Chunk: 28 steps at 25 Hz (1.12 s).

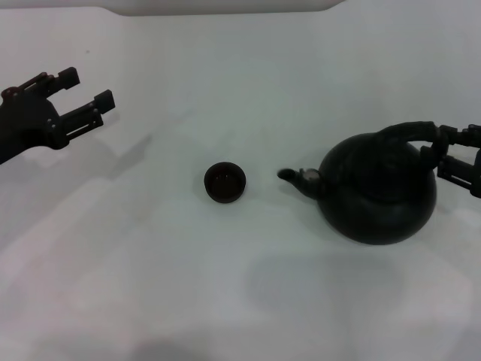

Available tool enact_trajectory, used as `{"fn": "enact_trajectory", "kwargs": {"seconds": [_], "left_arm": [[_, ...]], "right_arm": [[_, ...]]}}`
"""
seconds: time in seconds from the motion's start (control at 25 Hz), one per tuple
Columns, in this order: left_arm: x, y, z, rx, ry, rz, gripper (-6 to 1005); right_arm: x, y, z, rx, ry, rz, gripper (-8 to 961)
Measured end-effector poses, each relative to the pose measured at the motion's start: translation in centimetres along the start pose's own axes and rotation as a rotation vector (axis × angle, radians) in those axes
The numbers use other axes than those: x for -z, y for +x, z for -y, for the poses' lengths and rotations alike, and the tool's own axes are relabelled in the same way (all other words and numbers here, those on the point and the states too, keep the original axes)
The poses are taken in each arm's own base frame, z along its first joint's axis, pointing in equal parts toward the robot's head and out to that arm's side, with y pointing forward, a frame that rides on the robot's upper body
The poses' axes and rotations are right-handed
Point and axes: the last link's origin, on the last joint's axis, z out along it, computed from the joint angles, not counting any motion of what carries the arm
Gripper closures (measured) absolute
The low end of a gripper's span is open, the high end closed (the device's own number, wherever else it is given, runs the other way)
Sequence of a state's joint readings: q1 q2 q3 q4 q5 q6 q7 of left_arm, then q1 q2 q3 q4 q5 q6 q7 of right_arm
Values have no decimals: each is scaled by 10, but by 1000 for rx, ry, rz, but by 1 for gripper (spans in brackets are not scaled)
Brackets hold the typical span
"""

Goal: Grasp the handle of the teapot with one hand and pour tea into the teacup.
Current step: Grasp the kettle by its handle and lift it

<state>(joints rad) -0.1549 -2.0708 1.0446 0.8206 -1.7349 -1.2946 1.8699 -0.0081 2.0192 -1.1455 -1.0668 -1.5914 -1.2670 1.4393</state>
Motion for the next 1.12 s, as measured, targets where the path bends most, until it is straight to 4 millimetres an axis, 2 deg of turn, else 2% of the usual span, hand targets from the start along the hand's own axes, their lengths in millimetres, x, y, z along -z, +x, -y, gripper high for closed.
{"fn": "enact_trajectory", "kwargs": {"seconds": [0.4, 0.6, 1.12], "left_arm": [[-1, -2, 2, -5, 14, 6, 224], [-1, -3, 2, -2, 17, 8, 224], [1, -6, 2, -7, 25, 13, 225]], "right_arm": [[-1, -3, 4, 6, 27, 20, 547], [-5, -7, 4, -8, 28, 48, 747], [-16, -22, -1, -49, 50, 165, 809]]}}
